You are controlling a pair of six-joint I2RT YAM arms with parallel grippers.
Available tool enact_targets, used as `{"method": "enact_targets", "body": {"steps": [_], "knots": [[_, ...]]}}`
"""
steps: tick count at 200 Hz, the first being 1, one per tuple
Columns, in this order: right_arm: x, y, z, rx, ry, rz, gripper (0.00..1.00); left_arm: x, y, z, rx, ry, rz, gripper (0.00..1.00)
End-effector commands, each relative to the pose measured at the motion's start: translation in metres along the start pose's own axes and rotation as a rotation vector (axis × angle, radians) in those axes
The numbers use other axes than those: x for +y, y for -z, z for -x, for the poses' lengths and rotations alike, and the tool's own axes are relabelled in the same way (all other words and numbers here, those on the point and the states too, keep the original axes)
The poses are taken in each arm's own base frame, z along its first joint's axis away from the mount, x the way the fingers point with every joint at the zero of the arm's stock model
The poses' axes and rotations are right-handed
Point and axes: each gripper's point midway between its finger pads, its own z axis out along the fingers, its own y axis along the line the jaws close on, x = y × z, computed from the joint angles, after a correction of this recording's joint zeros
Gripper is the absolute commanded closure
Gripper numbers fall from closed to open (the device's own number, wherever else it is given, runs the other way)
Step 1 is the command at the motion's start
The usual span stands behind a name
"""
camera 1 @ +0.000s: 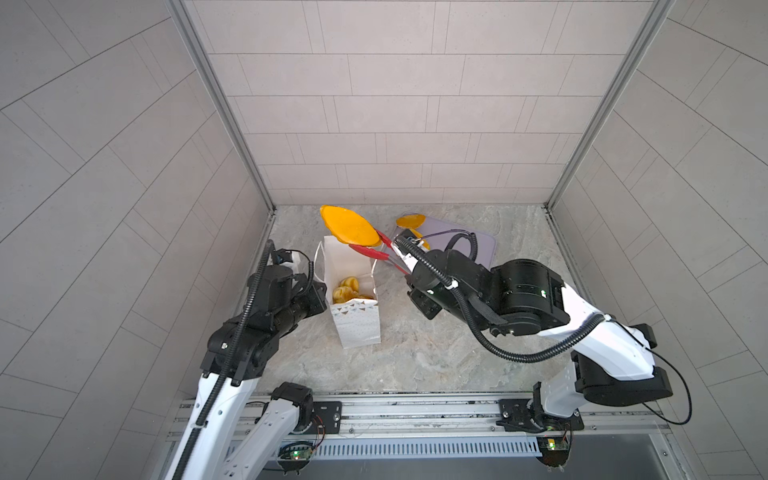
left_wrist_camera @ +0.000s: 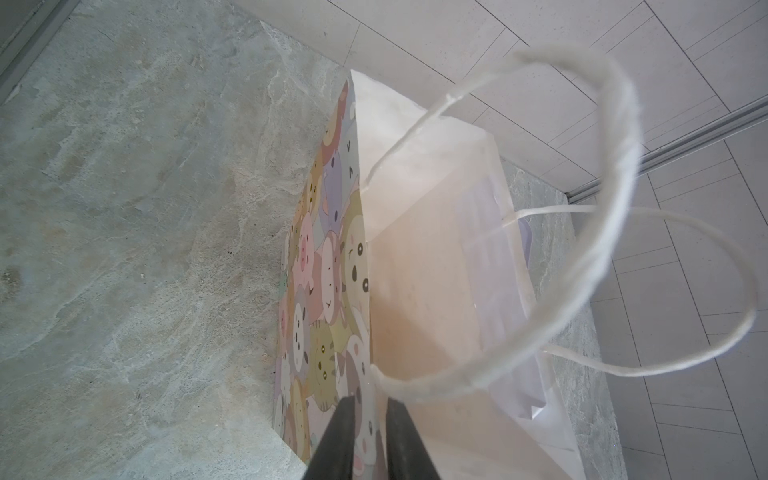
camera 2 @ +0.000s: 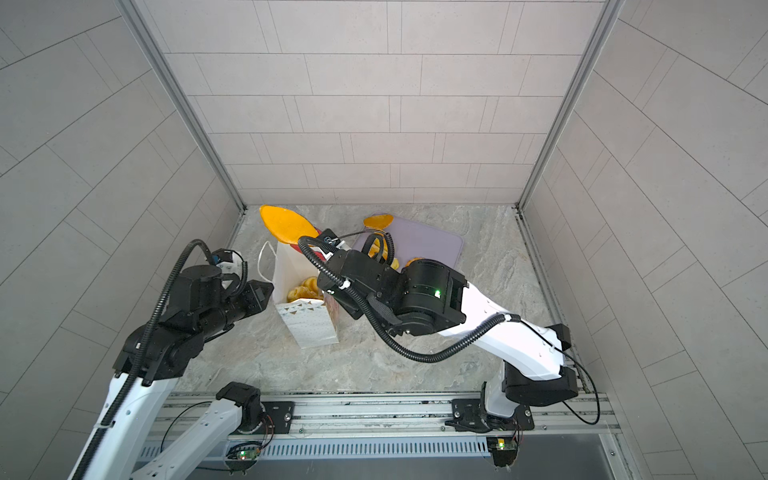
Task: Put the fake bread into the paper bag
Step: 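Lift the orange pastry with the tongs and carry it over the bag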
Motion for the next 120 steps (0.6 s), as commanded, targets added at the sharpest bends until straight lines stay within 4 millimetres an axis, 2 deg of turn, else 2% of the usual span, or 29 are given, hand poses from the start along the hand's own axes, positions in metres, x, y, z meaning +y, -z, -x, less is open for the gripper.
{"method": "enact_targets", "body": {"steps": [1,120], "knots": [[-0.008,0.007,0.007,-0.031,-0.052,-0.032,0.68,0.004,-0.001,-0.005,0.007,-0.002,0.010,0.79],[0.009,-0.022,-0.011,0.051,-0.002,-0.068,0.66,0.002,-0.002,-0.005,0.009,-0.002,0.002,0.82]]}}
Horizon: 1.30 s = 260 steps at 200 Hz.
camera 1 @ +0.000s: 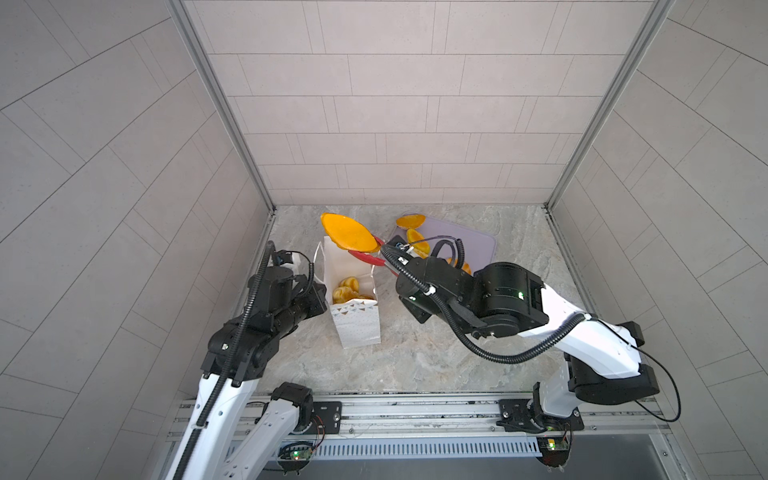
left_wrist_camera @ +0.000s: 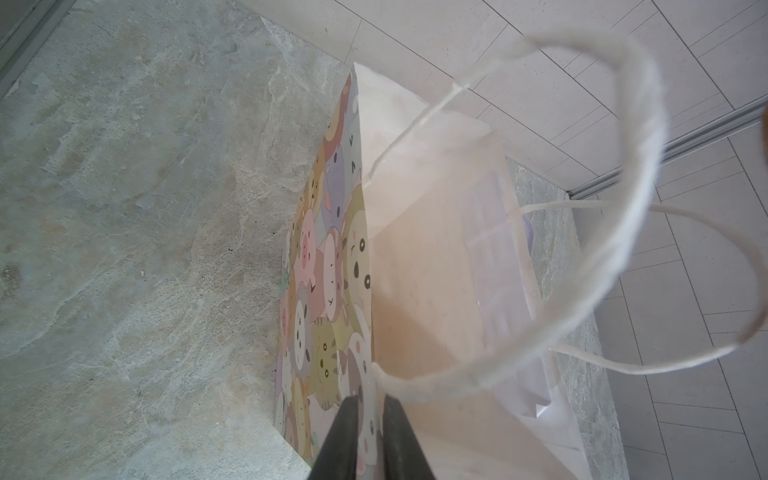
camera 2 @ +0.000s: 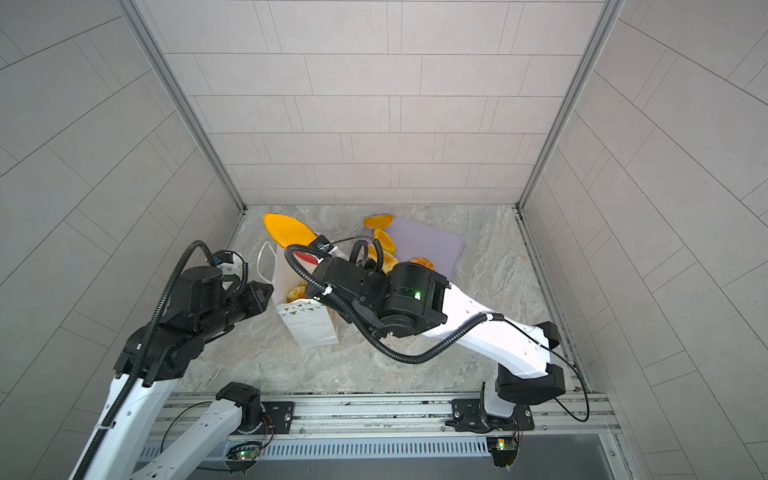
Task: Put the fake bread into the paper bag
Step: 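Lift the orange pastry with the tongs and carry it over the bag, then open the tongs over the bag mouth to drop the orange pastry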
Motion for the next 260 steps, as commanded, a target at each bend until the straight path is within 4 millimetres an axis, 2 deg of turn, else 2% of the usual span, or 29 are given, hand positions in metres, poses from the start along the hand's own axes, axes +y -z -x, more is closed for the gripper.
{"method": "enact_targets", "body": {"steps": [1,123,195,260], "knots": [[-0.002,-0.004,0.000,-0.002,-0.008,-0.043,0.66,0.001,-0.001,-0.002,0.004,-0.002,0.001,0.82],[0.003,-0.023,-0.016,0.062,0.049,-0.072,0.63,0.001,-0.001,-0.002,0.005,-0.001,0.001,0.84],[-0.002,-0.018,-0.018,0.079,0.078,-0.078,0.59,0.001,-0.001,-0.001,-0.001,0.005,-0.001,0.84],[0.003,-0.014,-0.015,0.067,0.069,-0.037,0.54,0.001,-0.001,-0.002,-0.001,0.009,-0.003,0.84]]}}
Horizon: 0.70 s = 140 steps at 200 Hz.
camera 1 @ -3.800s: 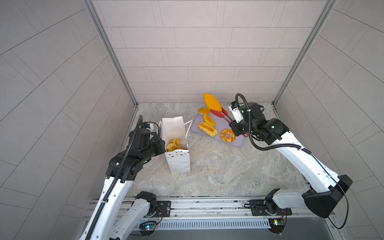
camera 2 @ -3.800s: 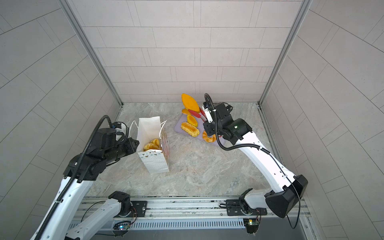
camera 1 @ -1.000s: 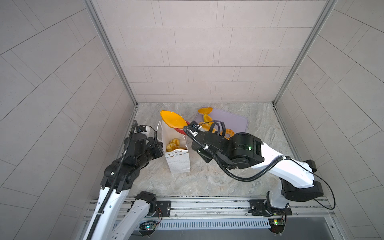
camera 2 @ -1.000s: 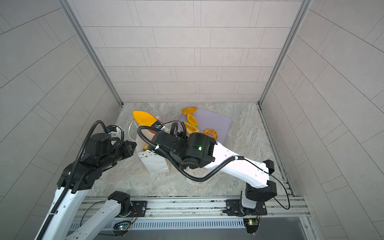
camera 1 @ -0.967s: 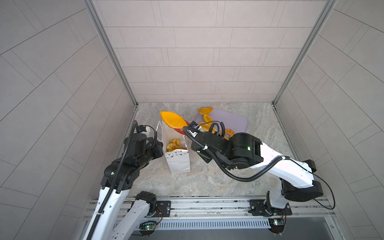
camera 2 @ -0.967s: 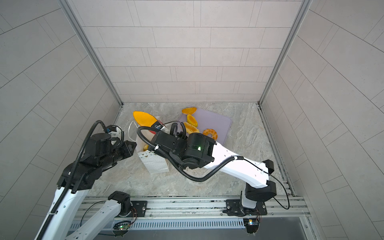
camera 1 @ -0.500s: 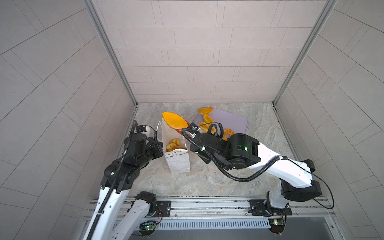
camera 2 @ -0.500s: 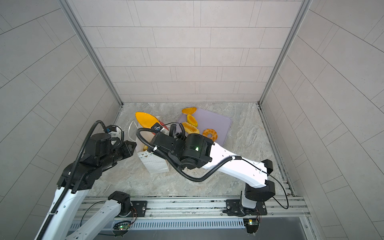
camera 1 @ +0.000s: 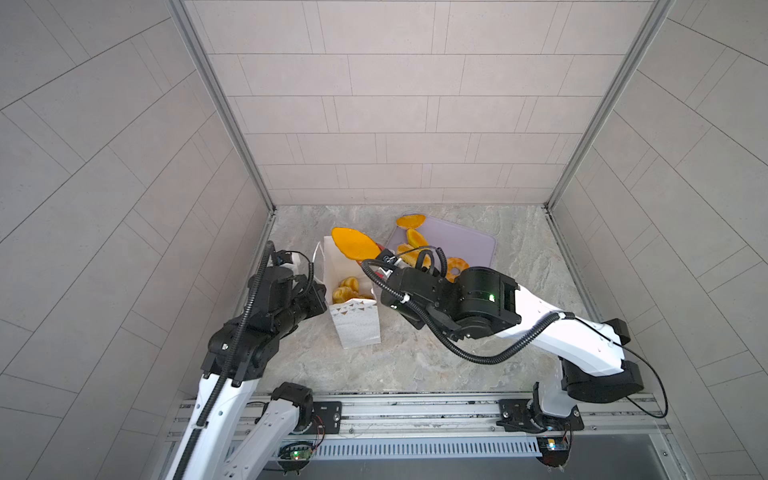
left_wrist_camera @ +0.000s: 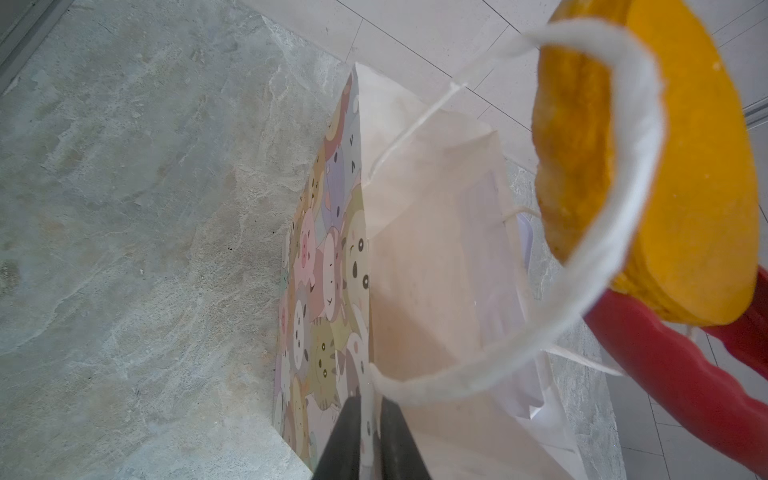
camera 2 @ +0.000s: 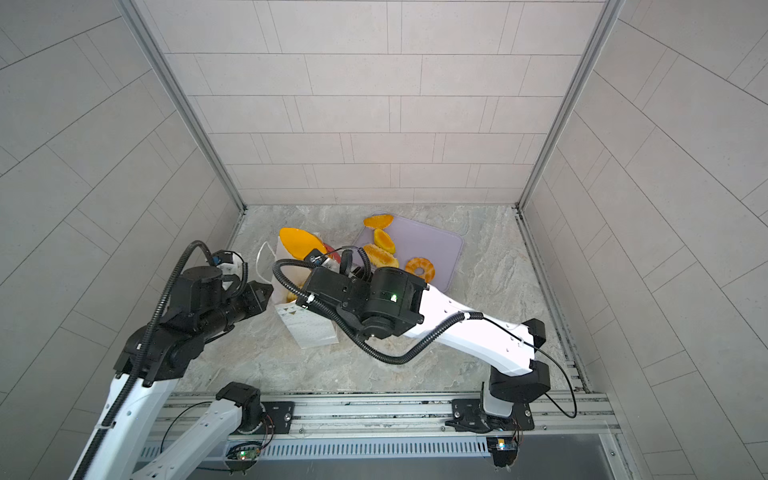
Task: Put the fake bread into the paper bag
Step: 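Open the tongs over the bag mouth to drop the orange pastry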
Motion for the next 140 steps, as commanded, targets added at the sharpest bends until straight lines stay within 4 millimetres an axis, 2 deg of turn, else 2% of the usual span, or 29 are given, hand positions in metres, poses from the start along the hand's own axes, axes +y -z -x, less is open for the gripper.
{"method": "enact_targets", "body": {"steps": [1,140], "knots": [[-0.006,0.009,0.010,-0.042,-0.031,0.002,0.53,0.001,-0.001,-0.002,-0.001,0.001,-0.004,0.84],[-0.003,0.022,0.019,-0.094,-0.041,0.057,0.47,0.000,-0.002,-0.001,-0.001,0.008,-0.003,0.84]]}}
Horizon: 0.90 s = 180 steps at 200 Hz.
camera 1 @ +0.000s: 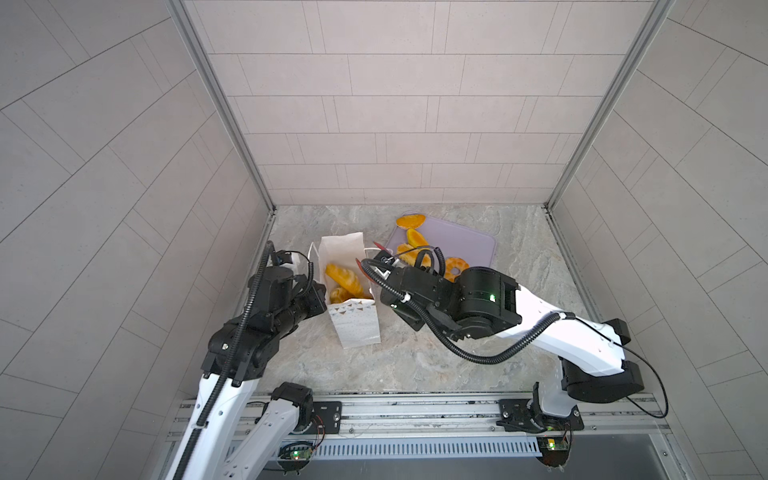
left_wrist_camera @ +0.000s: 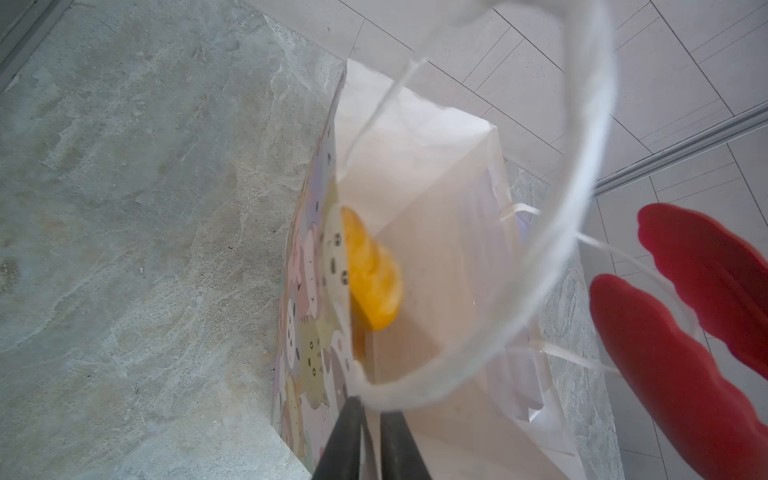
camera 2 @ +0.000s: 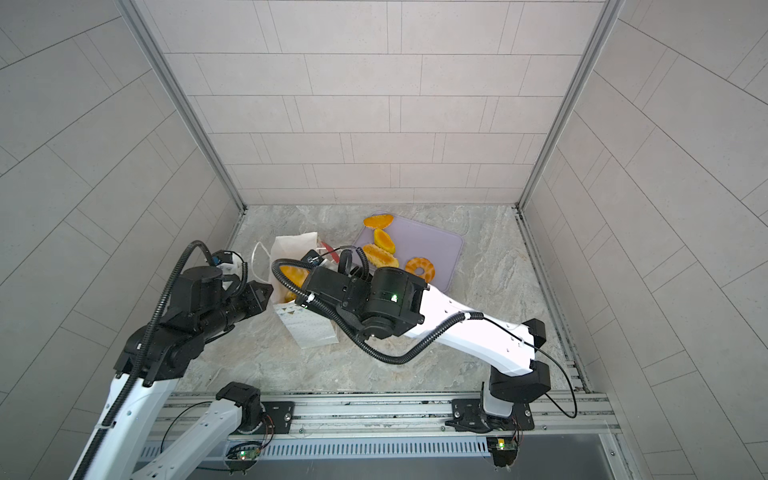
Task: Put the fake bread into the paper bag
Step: 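Open the tongs over the bag mouth to drop the orange pastry, then move the empty tongs back over the tray with the right gripper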
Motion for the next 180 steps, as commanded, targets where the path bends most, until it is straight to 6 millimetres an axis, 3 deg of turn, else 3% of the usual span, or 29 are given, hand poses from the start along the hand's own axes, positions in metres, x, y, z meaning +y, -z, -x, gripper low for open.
{"method": "enact_targets", "body": {"steps": [1,48,89,124,180], "knots": [[-0.010,0.021,0.015,-0.081,-0.040,0.013,0.48,0.000,-0.002,-0.001,-0.001,0.001,-0.003,0.84],[-0.017,0.029,0.025,-0.132,-0.069,0.024,0.48,0.000,-0.002,0.000,-0.001,0.001,-0.003,0.83],[-0.035,0.035,0.031,-0.163,-0.110,0.017,0.49,-0.003,0.000,0.002,-0.005,0.000,-0.014,0.69],[-0.061,0.040,0.031,-0.181,-0.159,-0.002,0.49,-0.006,-0.002,0.003,0.004,-0.006,-0.022,0.56],[-0.118,0.030,0.004,-0.145,-0.275,-0.058,0.49,-0.007,-0.010,0.003,0.029,-0.016,-0.015,0.55]]}}
